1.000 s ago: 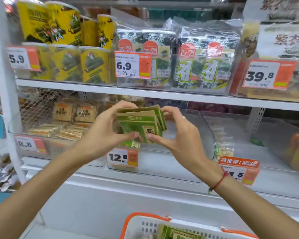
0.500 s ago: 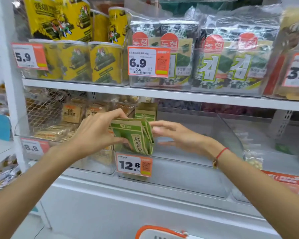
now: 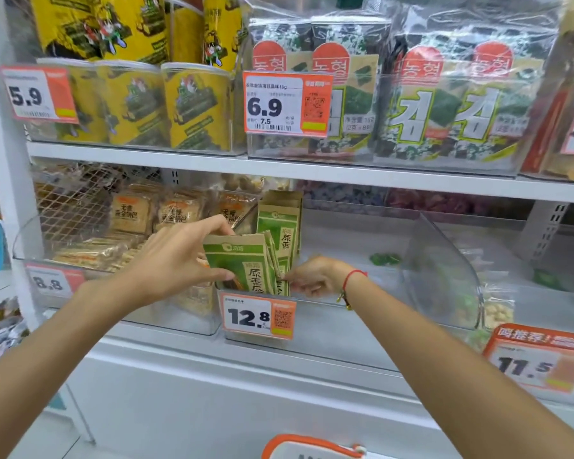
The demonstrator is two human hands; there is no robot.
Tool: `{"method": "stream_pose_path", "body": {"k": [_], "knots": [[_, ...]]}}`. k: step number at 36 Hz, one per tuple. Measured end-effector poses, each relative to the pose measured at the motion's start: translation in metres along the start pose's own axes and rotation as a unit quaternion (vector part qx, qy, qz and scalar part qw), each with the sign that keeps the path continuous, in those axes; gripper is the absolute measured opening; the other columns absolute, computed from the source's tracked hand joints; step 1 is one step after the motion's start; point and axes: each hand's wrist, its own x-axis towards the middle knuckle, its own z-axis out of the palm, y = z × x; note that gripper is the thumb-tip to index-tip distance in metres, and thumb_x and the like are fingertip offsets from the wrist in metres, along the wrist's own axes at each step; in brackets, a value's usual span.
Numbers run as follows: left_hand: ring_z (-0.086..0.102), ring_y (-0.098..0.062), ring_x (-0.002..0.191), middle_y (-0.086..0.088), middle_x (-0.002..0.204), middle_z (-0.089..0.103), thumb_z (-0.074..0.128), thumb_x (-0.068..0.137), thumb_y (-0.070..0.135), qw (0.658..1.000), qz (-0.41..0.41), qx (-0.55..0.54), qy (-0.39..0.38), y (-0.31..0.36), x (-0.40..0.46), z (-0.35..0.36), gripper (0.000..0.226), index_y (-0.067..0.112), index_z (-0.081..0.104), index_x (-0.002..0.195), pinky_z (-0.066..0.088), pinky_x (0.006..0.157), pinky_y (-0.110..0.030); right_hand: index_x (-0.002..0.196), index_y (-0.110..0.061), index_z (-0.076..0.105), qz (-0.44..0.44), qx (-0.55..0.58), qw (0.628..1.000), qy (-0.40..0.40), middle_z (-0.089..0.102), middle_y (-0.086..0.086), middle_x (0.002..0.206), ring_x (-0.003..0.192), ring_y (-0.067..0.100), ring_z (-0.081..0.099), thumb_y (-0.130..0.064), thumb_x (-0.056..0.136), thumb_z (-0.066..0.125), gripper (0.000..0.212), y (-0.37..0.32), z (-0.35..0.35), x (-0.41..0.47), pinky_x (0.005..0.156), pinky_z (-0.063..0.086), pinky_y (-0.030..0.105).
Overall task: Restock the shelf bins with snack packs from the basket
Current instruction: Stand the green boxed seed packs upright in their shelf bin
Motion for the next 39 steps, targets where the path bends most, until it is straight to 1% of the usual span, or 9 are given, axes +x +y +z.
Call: {"method": "stream_pose_path", "body": {"k": [2, 6, 10, 14, 20, 25, 29, 33, 39], "knots": [[0.063, -0.005, 0.076, 0.022, 0.086, 0.067, 0.085, 0.062, 0.04, 1.0, -0.001, 0.002, -0.001, -0.003, 0.005, 0.0, 0.044, 0.041, 0.049, 0.087, 0.047, 0.063, -0.027, 0.086, -0.01, 0.06, -0.029, 0.014, 0.998, 0.046, 0.063, 0.006, 0.078, 0.055, 0.009, 0.052, -0.025, 0.09, 0.064, 0.016, 0.002, -0.001, 0.006, 0.052, 0.046, 0.015], [0.064, -0.009, 0.078, 0.022, 0.086, 0.067, 0.086, 0.061, 0.04, 1.0, -0.006, 0.015, -0.005, -0.001, 0.018, -0.004, 0.045, 0.043, 0.05, 0.089, 0.051, 0.07, -0.034, 0.093, 0.001, 0.072, -0.108, 0.039, 0.986, 0.122, 0.066, 0.006, 0.074, 0.061, 0.011, 0.059, -0.025, 0.085, 0.071, 0.027, 0.006, -0.004, 0.016, 0.088, 0.055, 0.032], [0.063, -0.007, 0.08, 0.02, 0.087, 0.067, 0.085, 0.064, 0.037, 0.999, -0.009, 0.026, -0.039, 0.006, 0.034, -0.012, 0.039, 0.037, 0.054, 0.088, 0.05, 0.071, -0.034, 0.102, -0.003, 0.071, -0.17, 0.074, 0.962, 0.2, 0.066, 0.001, 0.078, 0.067, 0.013, 0.063, -0.017, 0.086, 0.07, 0.021, 0.007, -0.012, 0.019, 0.081, 0.055, 0.026], [0.059, -0.012, 0.078, 0.014, 0.087, 0.065, 0.082, 0.067, 0.043, 0.994, -0.017, 0.088, -0.06, 0.014, 0.05, -0.006, 0.04, 0.035, 0.05, 0.088, 0.04, 0.062, -0.031, 0.07, -0.017, 0.071, -0.185, 0.082, 0.947, 0.252, 0.072, 0.006, 0.083, 0.083, 0.023, 0.069, -0.008, 0.08, 0.073, 0.013, 0.007, -0.009, 0.032, 0.081, 0.058, 0.039], [0.059, -0.028, 0.104, -0.004, 0.114, 0.064, 0.075, 0.072, 0.052, 0.959, -0.043, 0.278, -0.041, 0.023, 0.083, 0.024, 0.063, 0.02, 0.05, 0.121, 0.042, 0.08, -0.034, 0.06, -0.028, 0.062, -0.165, 0.127, 0.946, 0.249, 0.073, 0.009, 0.088, 0.085, 0.031, 0.069, -0.009, 0.07, 0.072, 0.023, 0.007, -0.005, 0.063, 0.081, 0.057, 0.044], [0.048, -0.025, 0.122, -0.005, 0.128, 0.057, 0.075, 0.069, 0.054, 0.93, -0.04, 0.365, -0.026, 0.025, 0.092, 0.039, 0.083, 0.021, 0.04, 0.136, 0.029, 0.106, -0.038, 0.1, -0.022, 0.048, -0.143, 0.122, 0.955, 0.227, 0.066, 0.007, 0.096, 0.092, 0.027, 0.065, -0.007, 0.07, 0.07, 0.04, 0.008, -0.007, 0.056, 0.082, 0.056, 0.044], [0.035, -0.023, 0.133, -0.003, 0.144, 0.038, 0.073, 0.075, 0.03, 0.929, -0.008, 0.369, -0.021, 0.025, 0.093, 0.052, 0.086, 0.02, 0.023, 0.145, 0.023, 0.112, -0.04, 0.133, -0.019, 0.044, -0.17, 0.063, 0.964, 0.194, 0.062, 0.006, 0.105, 0.105, 0.029, 0.06, -0.011, 0.08, 0.064, 0.057, 0.005, -0.003, 0.042, 0.092, 0.052, 0.042], [0.032, -0.023, 0.136, -0.005, 0.148, 0.03, 0.074, 0.07, 0.03, 0.932, -0.015, 0.357, -0.056, 0.028, 0.09, 0.066, 0.102, 0.014, 0.012, 0.149, 0.014, 0.117, -0.041, 0.125, -0.015, 0.052, -0.2, 0.037, 0.97, 0.136, 0.058, 0.003, 0.1, 0.098, 0.02, 0.056, 0.0, 0.08, 0.061, 0.048, 0.004, -0.008, 0.024, 0.081, 0.046, 0.024], [0.033, -0.027, 0.135, -0.007, 0.145, 0.035, 0.08, 0.056, 0.059, 0.92, -0.044, 0.383, -0.067, 0.039, 0.091, 0.064, 0.119, 0.01, 0.017, 0.146, 0.015, 0.117, -0.044, 0.109, -0.013, 0.058, -0.234, 0.028, 0.971, 0.05, 0.067, 0.006, 0.107, 0.1, 0.02, 0.063, 0.005, 0.068, 0.076, 0.049, 0.005, -0.012, 0.012, 0.09, 0.052, 0.032]]}}
